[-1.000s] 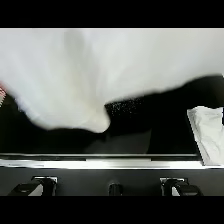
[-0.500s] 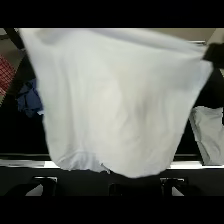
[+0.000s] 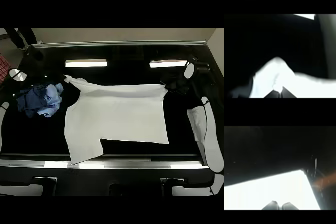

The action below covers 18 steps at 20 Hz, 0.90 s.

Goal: Fold the shirts.

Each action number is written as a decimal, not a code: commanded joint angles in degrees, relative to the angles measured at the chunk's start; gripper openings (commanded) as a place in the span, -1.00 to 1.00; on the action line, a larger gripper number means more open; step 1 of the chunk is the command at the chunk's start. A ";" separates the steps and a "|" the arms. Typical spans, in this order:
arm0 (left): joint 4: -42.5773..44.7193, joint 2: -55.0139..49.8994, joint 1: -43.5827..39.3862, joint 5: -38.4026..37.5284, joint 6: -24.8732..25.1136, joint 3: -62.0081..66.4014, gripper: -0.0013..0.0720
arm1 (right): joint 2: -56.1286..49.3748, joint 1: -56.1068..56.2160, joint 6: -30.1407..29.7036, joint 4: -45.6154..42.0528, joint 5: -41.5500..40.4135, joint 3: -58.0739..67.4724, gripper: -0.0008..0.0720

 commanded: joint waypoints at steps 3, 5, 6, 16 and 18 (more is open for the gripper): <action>-1.22 -3.89 -1.57 -6.51 1.64 1.53 0.05 | -2.71 -0.02 -1.20 3.26 -0.04 0.85 0.20; 0.33 -3.87 1.11 -16.41 3.82 6.67 0.78 | 0.98 -1.75 -12.22 6.01 5.62 2.58 0.27; 3.69 -3.87 3.02 -22.53 3.65 9.25 0.77 | 3.45 -3.80 -17.62 7.63 9.22 2.60 0.40; 15.93 4.13 13.03 -39.74 -0.98 -18.97 0.21 | 12.17 -22.32 -25.53 10.23 33.03 -17.00 0.37; 15.08 4.68 13.03 -35.78 1.01 -24.76 0.21 | 13.77 -22.32 -25.73 10.82 30.69 -21.68 0.37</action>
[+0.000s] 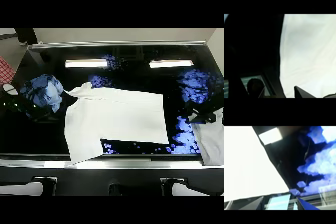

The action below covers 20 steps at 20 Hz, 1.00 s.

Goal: Fold the shirts.

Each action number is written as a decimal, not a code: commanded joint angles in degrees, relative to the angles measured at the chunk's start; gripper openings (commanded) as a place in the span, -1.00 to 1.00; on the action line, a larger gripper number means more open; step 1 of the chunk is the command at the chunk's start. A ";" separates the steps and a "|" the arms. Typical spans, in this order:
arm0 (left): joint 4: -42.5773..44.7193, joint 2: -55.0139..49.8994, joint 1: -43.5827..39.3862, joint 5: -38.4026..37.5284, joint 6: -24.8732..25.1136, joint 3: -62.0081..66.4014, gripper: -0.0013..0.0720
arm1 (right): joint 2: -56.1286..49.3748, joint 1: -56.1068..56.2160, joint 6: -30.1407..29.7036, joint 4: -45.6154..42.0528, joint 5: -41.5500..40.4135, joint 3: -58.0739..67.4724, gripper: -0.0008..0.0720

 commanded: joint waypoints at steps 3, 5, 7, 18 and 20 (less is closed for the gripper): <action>-4.44 0.48 0.48 8.37 3.80 -13.60 0.21 | 3.04 -1.14 -1.25 1.75 -1.97 -10.29 0.37; -8.09 -0.81 0.46 9.60 5.09 -13.81 0.21 | 3.04 -1.14 -1.27 2.10 -2.78 -11.04 0.37; -9.60 -1.86 0.46 9.99 5.18 -13.81 0.05 | 3.04 -1.14 -1.25 2.10 -3.76 -11.39 0.37; -10.73 -3.43 -2.51 9.68 4.39 -13.81 -0.88 | 3.04 -1.14 -5.42 6.84 -11.56 -24.24 0.43; -10.71 -3.30 -2.49 9.29 4.46 -13.81 -0.88 | 2.91 -1.20 -7.48 6.69 -13.81 -26.08 0.43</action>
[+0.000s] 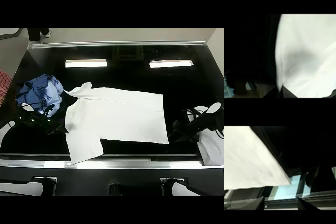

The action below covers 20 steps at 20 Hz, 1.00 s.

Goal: Fold the shirts.

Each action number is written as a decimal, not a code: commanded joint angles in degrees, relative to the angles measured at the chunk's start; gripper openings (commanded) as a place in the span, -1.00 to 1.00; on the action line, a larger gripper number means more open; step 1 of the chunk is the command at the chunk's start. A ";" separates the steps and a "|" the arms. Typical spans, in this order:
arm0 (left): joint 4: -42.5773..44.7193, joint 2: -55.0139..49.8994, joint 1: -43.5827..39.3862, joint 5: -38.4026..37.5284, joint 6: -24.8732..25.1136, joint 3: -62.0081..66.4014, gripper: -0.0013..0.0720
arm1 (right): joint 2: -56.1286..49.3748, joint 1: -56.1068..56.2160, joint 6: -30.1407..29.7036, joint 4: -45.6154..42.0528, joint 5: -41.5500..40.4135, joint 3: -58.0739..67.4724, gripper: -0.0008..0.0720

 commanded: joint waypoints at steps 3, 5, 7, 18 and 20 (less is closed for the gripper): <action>-0.26 0.09 -0.35 -1.84 0.09 0.02 -0.88 | -0.17 -0.09 -3.91 0.96 -7.30 -4.20 0.43; -0.28 0.17 -0.35 -1.86 0.11 0.02 -0.88 | -0.17 -0.09 -3.80 2.38 -8.92 -5.07 0.43; -0.28 0.17 -0.35 -1.84 0.11 0.02 -0.88 | -0.17 -0.07 -3.80 3.74 -10.43 -5.81 0.42; -0.28 0.52 -0.24 -3.93 0.24 1.14 -0.89 | -1.53 -0.09 -5.35 13.51 -12.37 -8.41 -0.86; -0.26 3.04 -0.22 -5.31 1.20 4.83 -0.89 | 0.61 -0.09 -6.80 13.57 -11.17 -4.13 -0.87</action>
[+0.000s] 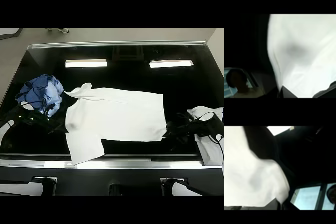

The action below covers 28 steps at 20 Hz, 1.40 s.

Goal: Fold the shirts.

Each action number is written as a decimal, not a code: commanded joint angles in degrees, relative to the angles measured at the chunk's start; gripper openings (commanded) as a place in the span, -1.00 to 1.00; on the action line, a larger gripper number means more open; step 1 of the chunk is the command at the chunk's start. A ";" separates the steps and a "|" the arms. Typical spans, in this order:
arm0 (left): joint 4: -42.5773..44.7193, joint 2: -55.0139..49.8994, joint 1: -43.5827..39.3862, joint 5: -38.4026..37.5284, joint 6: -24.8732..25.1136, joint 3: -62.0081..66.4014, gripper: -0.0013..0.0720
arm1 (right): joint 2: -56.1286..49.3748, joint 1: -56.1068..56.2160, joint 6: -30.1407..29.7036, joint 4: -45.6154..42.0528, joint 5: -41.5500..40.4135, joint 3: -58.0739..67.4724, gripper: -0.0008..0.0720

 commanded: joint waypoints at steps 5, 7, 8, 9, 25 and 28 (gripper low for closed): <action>-0.07 16.52 0.07 -0.33 -1.29 25.68 -0.89 | 12.85 0.00 -5.42 1.62 -0.35 28.20 -0.87; -0.07 23.52 0.07 3.23 -3.96 38.69 -0.89 | 18.58 0.00 -6.14 -0.26 -5.46 40.94 -0.87; -0.02 27.10 0.07 6.23 -5.51 45.20 -0.89 | 21.75 0.00 -6.10 -1.66 -8.28 46.80 -0.87; 0.17 30.29 0.07 9.77 -6.71 50.31 -0.89 | 24.98 0.00 -6.08 -2.91 -10.71 51.49 -0.87; 6.21 39.08 0.07 8.90 -10.58 57.09 -0.89 | 34.84 0.00 1.40 -12.94 2.21 57.20 -0.87; 6.21 31.28 0.02 2.58 -10.32 51.10 -0.89 | 21.77 0.02 0.07 -9.20 18.93 56.70 -0.87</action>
